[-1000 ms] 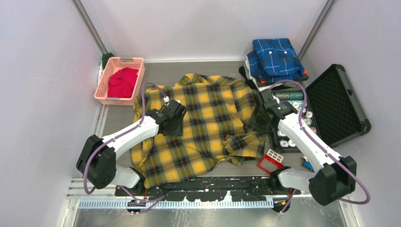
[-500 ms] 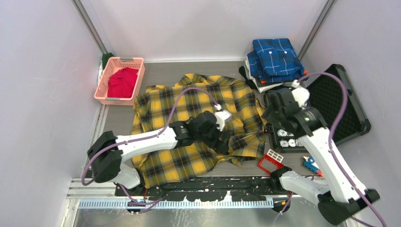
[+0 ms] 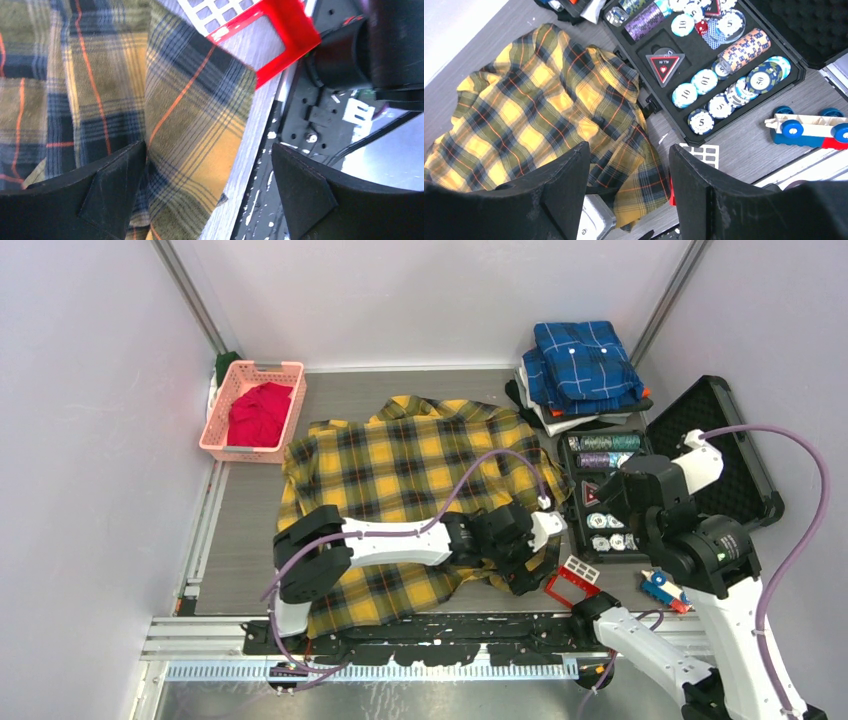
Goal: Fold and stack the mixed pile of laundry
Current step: Flatten out the shirt at the center of the board.
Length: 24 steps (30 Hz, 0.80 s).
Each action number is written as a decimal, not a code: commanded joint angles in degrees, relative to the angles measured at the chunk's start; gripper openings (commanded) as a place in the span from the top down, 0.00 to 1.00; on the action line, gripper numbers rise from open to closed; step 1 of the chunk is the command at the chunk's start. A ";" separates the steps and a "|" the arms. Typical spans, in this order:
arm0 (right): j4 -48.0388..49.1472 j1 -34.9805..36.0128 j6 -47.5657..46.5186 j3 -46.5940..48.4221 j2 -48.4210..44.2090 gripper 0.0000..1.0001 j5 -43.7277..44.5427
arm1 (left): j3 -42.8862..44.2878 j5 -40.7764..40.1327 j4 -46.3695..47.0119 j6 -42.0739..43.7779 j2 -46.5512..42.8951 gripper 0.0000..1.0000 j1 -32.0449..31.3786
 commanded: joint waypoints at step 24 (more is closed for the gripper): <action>23.84 -1.01 -15.77 36.30 81.55 0.48 -34.11 | -7.13 -23.87 -24.64 -16.07 -6.81 0.23 55.96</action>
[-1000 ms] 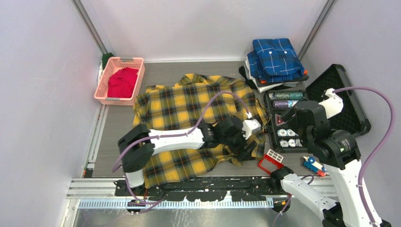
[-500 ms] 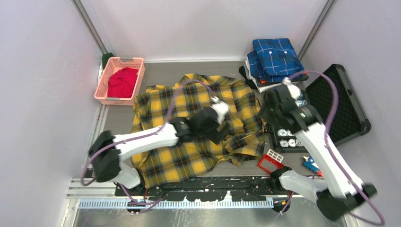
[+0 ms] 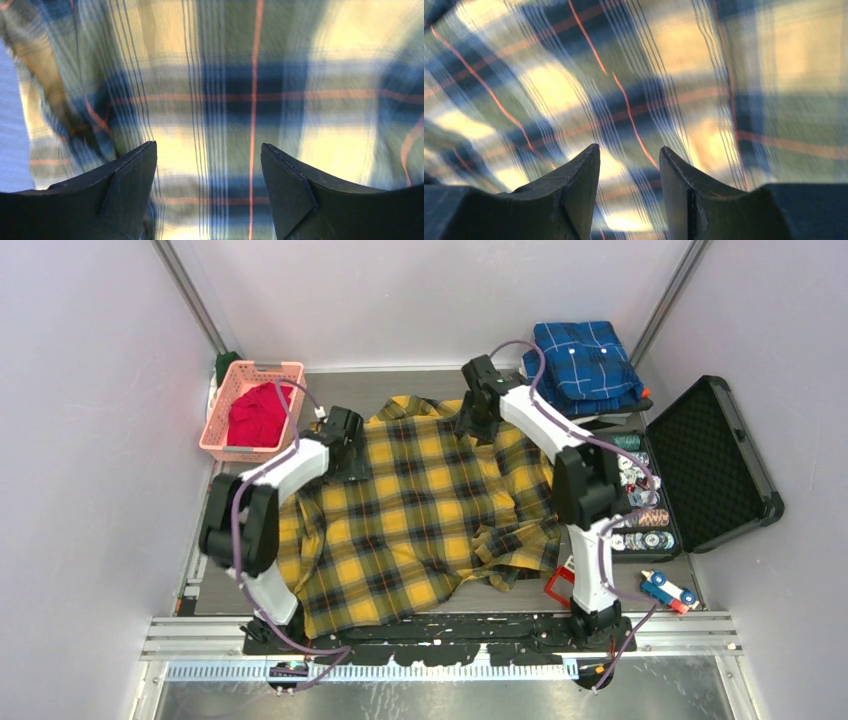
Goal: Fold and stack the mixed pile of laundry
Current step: Flatten out the shirt at the center of the board.
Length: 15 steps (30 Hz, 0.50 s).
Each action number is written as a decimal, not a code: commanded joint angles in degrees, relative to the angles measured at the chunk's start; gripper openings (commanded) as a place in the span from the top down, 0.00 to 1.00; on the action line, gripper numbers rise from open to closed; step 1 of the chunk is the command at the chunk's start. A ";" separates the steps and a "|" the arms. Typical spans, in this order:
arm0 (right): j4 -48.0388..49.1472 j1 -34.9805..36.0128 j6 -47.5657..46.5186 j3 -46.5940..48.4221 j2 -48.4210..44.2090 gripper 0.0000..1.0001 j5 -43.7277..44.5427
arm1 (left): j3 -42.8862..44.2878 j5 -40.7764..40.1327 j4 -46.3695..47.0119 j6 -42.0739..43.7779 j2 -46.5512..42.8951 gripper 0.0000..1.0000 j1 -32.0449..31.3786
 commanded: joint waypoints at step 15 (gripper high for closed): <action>-1.82 -10.74 2.43 21.70 27.13 0.50 -7.73 | 27.57 5.54 -8.99 0.69 28.45 0.24 9.89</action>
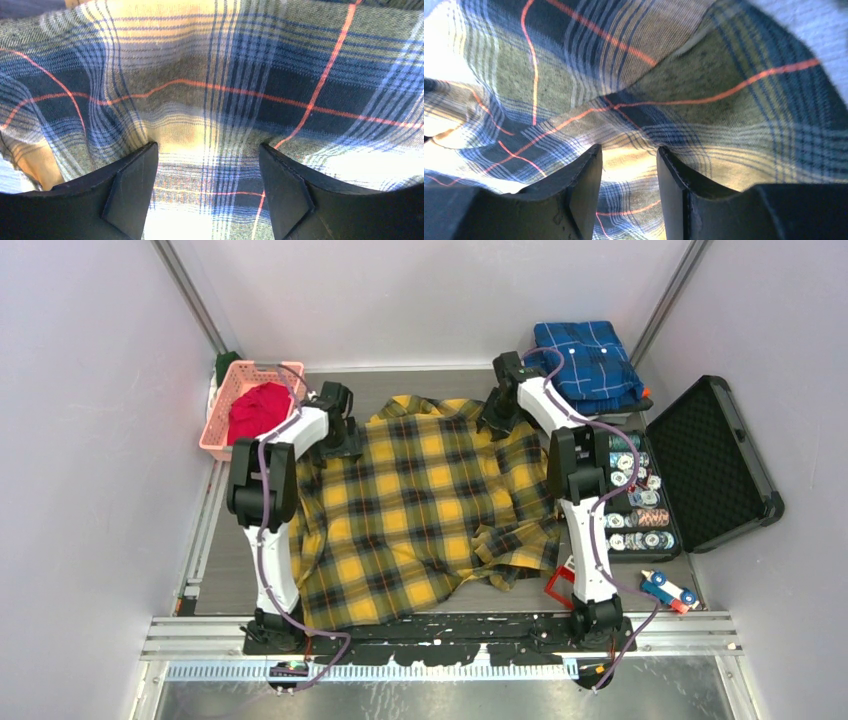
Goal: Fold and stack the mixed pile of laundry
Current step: Flatten out the shirt at the center of the board.
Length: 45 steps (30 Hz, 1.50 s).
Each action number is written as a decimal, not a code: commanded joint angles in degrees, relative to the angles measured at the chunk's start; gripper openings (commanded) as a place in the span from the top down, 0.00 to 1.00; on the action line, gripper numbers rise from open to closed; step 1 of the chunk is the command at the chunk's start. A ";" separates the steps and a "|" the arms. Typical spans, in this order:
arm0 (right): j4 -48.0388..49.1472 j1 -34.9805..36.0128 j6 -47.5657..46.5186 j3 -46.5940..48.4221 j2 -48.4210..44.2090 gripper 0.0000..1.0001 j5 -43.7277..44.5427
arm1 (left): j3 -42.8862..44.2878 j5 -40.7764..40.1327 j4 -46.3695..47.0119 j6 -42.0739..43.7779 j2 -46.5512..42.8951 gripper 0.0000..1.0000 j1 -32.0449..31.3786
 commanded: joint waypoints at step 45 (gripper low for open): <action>0.40 7.80 -6.90 1.89 -33.56 0.35 22.80 | 13.74 20.86 9.13 15.38 -14.69 0.04 -8.40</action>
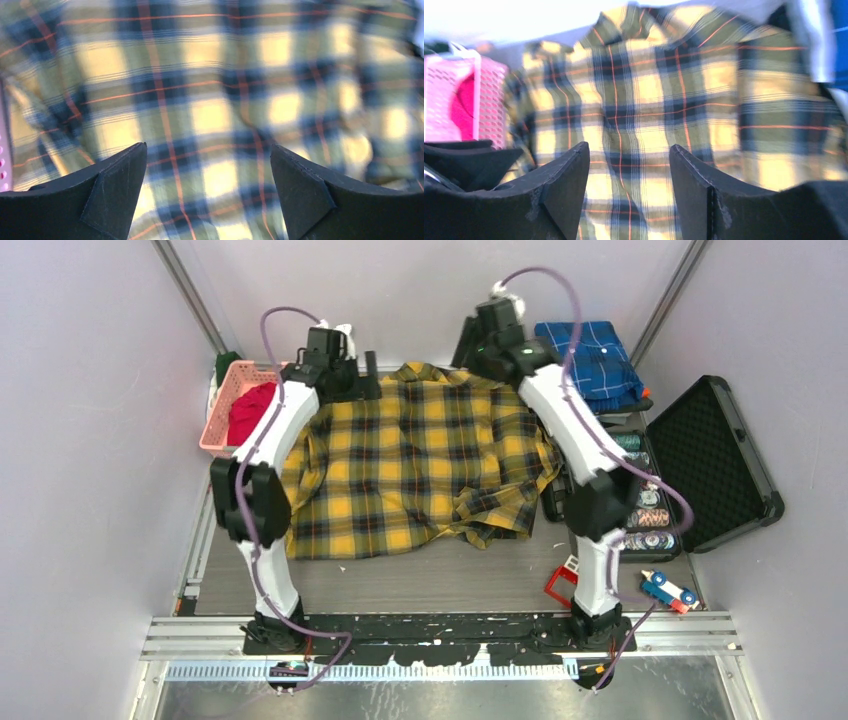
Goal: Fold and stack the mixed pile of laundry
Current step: Flatten out the shirt at the center of the board.
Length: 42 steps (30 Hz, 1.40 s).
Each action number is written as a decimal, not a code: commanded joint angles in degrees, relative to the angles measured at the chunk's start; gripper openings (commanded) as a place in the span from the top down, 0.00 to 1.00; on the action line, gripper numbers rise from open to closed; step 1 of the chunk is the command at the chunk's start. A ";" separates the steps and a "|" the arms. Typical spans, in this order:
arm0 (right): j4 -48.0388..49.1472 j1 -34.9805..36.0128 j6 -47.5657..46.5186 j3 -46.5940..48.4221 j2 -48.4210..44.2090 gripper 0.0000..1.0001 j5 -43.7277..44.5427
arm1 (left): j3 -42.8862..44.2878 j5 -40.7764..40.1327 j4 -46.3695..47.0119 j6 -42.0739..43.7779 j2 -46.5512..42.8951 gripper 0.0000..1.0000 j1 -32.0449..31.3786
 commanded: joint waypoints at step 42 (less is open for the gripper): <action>-22.78 -3.23 6.03 -37.86 -65.19 0.35 26.35 | -13.68 -20.53 18.78 19.98 -12.66 1.00 -61.59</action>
